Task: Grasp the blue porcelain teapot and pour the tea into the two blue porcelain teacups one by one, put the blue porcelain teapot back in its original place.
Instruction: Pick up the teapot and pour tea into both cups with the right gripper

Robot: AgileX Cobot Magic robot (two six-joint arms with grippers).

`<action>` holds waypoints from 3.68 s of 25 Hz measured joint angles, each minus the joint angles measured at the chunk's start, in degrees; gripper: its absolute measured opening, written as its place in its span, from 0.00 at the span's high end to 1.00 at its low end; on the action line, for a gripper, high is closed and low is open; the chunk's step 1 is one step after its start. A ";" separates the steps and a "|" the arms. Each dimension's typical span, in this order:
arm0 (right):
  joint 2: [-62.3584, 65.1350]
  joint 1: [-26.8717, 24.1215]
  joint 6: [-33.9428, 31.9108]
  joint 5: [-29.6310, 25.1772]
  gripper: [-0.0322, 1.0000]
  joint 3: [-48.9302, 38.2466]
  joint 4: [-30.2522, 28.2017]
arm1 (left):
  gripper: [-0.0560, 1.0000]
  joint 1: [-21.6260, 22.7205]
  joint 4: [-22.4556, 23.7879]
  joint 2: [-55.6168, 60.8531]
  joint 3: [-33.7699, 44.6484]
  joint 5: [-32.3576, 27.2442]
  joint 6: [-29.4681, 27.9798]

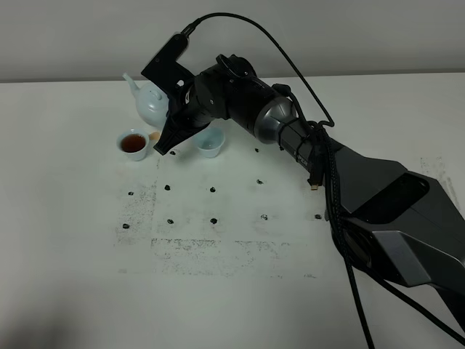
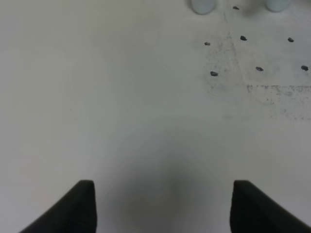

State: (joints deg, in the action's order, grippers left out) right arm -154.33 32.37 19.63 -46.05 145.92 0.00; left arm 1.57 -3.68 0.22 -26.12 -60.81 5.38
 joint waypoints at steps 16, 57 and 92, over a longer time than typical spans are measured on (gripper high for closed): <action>-0.31 0.00 0.00 -0.26 0.89 0.00 0.00 | 0.38 0.00 0.00 0.00 0.00 0.00 -0.07; 21.03 -6.51 10.01 -25.39 0.89 0.05 -9.43 | 0.38 0.00 0.00 0.00 0.00 0.00 0.04; 44.45 -7.26 0.65 -22.35 0.89 -44.97 -26.19 | 0.38 0.00 0.00 0.00 0.00 0.00 0.03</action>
State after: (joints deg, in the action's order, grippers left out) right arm -109.88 25.11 20.28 -68.40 100.95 -26.19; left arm 1.57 -3.68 0.22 -26.12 -60.81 5.41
